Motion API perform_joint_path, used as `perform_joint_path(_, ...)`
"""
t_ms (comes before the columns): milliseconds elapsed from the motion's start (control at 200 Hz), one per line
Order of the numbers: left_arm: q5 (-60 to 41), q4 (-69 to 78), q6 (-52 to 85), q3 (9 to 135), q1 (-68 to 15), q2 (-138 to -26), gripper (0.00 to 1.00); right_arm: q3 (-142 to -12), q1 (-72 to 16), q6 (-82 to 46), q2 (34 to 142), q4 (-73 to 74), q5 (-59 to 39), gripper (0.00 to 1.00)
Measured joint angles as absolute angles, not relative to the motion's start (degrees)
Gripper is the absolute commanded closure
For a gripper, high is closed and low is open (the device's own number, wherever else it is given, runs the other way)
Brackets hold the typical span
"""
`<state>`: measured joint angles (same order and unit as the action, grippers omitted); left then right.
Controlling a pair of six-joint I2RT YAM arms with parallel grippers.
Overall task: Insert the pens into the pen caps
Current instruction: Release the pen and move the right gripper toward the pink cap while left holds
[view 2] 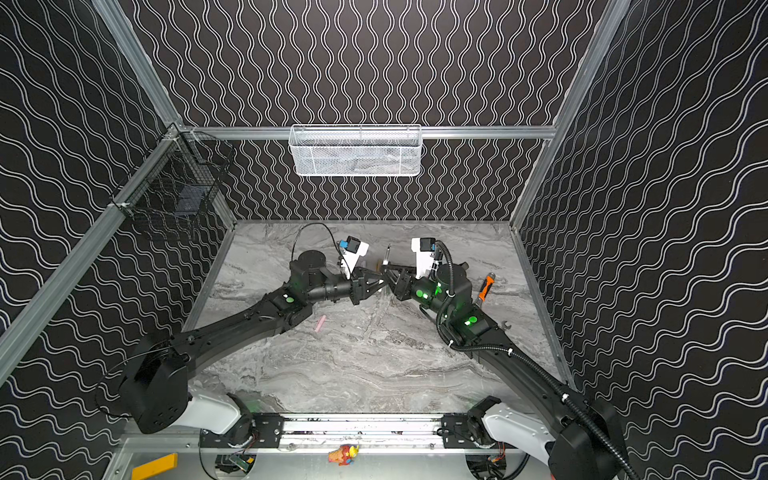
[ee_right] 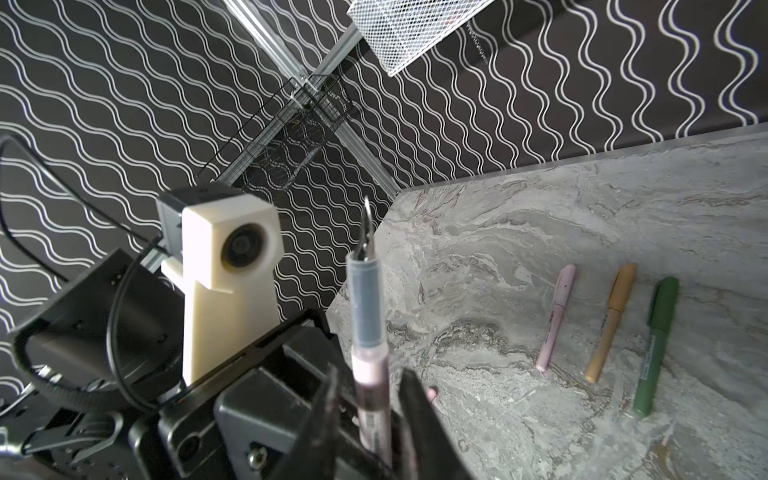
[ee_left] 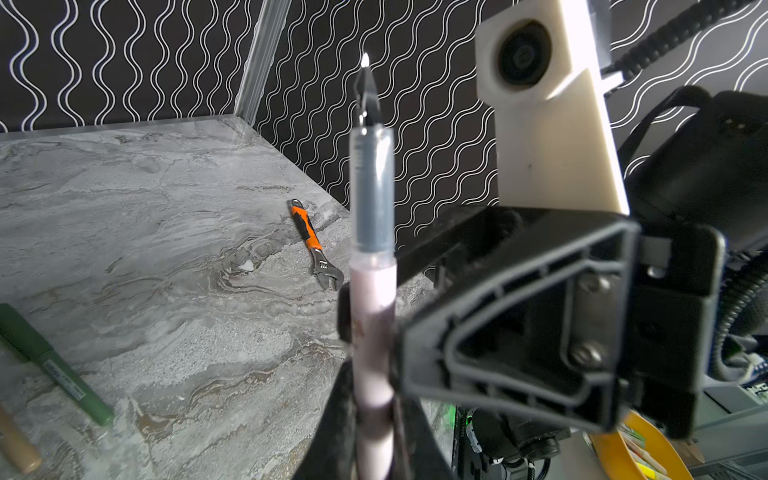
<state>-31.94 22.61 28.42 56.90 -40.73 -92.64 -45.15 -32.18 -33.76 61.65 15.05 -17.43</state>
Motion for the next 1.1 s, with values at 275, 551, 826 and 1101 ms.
perform_joint_path(275,-25.6,19.0,25.2,57.0,-40.2,-88.9,1.0,-45.5,-32.3,-32.3,57.1,12.3,-16.5,0.61)
perform_joint_path(551,-10.8,11.8,20.8,57.1,-39.4,-82.4,1.0,-41.3,-32.3,-37.6,59.1,7.0,-1.7,0.59)
perform_joint_path(826,-1.3,8.9,19.1,56.9,-38.6,-78.3,1.0,-42.7,-38.1,-40.9,78.8,5.4,-1.0,0.58)
perform_joint_path(1101,2.7,8.0,19.0,56.0,-35.9,-75.8,1.0,-51.8,-46.4,-39.8,94.6,9.8,-4.0,0.57)
